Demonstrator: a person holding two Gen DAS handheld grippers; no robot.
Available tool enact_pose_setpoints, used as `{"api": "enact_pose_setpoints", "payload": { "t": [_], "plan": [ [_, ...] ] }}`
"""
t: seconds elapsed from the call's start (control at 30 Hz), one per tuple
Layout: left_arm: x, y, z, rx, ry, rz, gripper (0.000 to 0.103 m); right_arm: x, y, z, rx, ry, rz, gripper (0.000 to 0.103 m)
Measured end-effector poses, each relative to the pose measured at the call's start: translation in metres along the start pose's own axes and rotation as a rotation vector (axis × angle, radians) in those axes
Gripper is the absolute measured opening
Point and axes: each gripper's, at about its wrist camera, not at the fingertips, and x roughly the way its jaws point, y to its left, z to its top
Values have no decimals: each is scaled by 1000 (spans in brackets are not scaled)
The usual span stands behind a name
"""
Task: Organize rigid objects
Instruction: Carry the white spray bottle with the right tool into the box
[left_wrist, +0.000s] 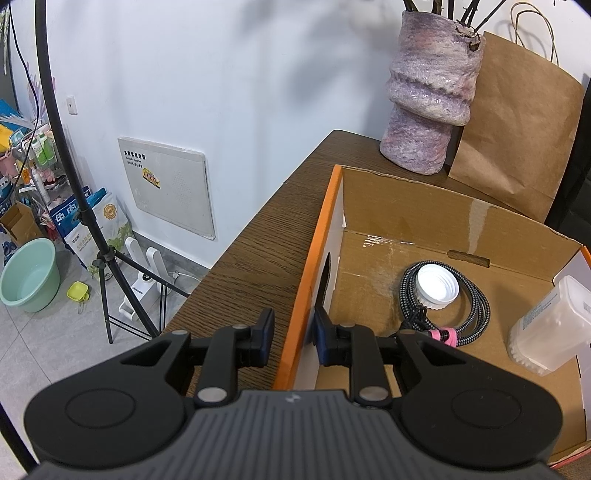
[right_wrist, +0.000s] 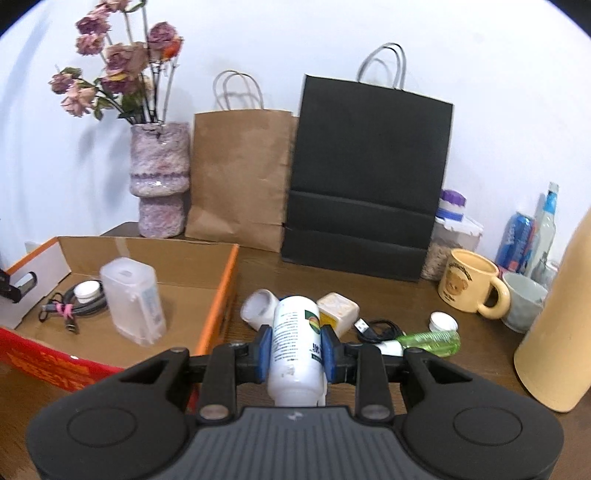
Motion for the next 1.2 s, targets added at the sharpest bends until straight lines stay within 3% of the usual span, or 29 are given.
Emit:
{"api": "enact_pose_setpoints", "payload": {
  "t": [0.3,0.7,1.2],
  "plan": [
    [0,0,0,0,0,0,23,10,46,30,-58,-30,61,27],
    [0,0,0,0,0,1,23,37,134,65,-129,-39,230,27],
    [0,-2,1,4,-2,4,23,79,208,74,-172,15,376,27]
  ]
}}
